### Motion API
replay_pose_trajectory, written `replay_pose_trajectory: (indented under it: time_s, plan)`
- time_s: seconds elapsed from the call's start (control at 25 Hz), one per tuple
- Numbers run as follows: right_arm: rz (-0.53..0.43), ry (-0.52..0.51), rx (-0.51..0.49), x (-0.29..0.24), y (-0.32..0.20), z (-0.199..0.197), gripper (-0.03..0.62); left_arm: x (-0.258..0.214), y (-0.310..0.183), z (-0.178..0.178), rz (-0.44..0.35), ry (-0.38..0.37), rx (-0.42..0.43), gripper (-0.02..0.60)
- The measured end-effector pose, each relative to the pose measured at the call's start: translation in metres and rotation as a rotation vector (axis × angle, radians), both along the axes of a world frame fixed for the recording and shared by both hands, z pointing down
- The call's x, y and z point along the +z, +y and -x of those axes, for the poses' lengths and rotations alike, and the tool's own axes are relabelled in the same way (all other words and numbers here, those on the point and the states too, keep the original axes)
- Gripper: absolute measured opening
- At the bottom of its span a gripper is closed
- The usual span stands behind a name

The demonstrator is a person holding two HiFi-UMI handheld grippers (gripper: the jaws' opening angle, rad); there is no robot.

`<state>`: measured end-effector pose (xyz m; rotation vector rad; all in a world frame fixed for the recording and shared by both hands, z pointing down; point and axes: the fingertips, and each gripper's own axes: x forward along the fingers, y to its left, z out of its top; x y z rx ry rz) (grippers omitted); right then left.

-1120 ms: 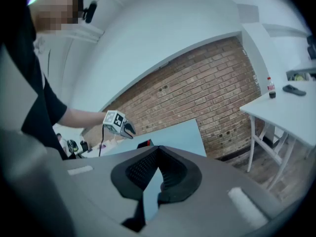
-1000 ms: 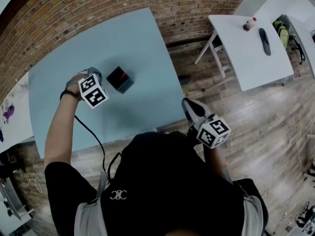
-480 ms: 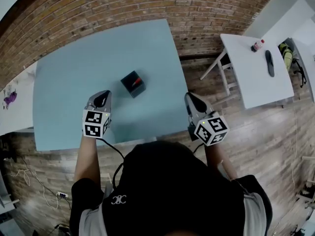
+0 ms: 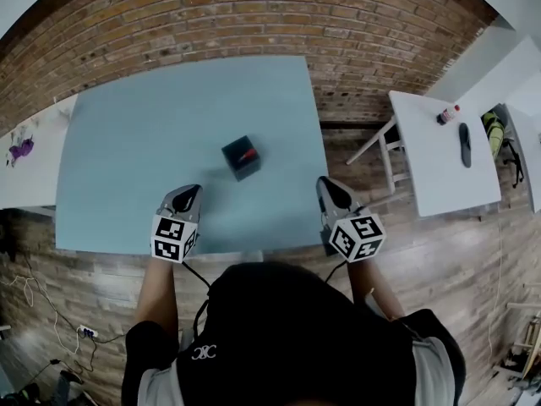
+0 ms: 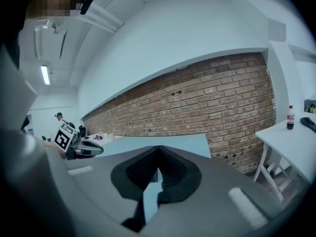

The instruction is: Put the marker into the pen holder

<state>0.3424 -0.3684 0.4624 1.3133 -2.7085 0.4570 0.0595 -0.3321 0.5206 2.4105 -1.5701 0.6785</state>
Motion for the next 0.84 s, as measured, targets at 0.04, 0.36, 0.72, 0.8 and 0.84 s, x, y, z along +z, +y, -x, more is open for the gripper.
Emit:
replay_pose_trajectory:
  time_s: [0.04,0.36,0.72,0.8,0.84]
  plan:
    - [0.0,0.005,-0.003,0.0,0.0,0.0,0.003,0.001,0.002,-0.002,0.001,-0.006,0.009,0.006]
    - [0.008,0.039,-0.008,0.004,0.007,-0.001,0.003,0.007,0.008,-0.01,0.023,-0.039,0.041,0.006]
    - [0.03,0.053,-0.012,0.013,0.018,-0.002,0.003,0.012,0.009,-0.002,0.05,-0.069,0.043,0.006]
    - [0.036,0.044,-0.012,0.014,0.021,-0.003,0.003,0.012,0.011,-0.001,0.053,-0.073,0.043,0.006]
    - [0.039,0.039,-0.011,0.014,0.023,-0.004,0.003,0.012,0.012,0.0,0.054,-0.074,0.043,0.006]
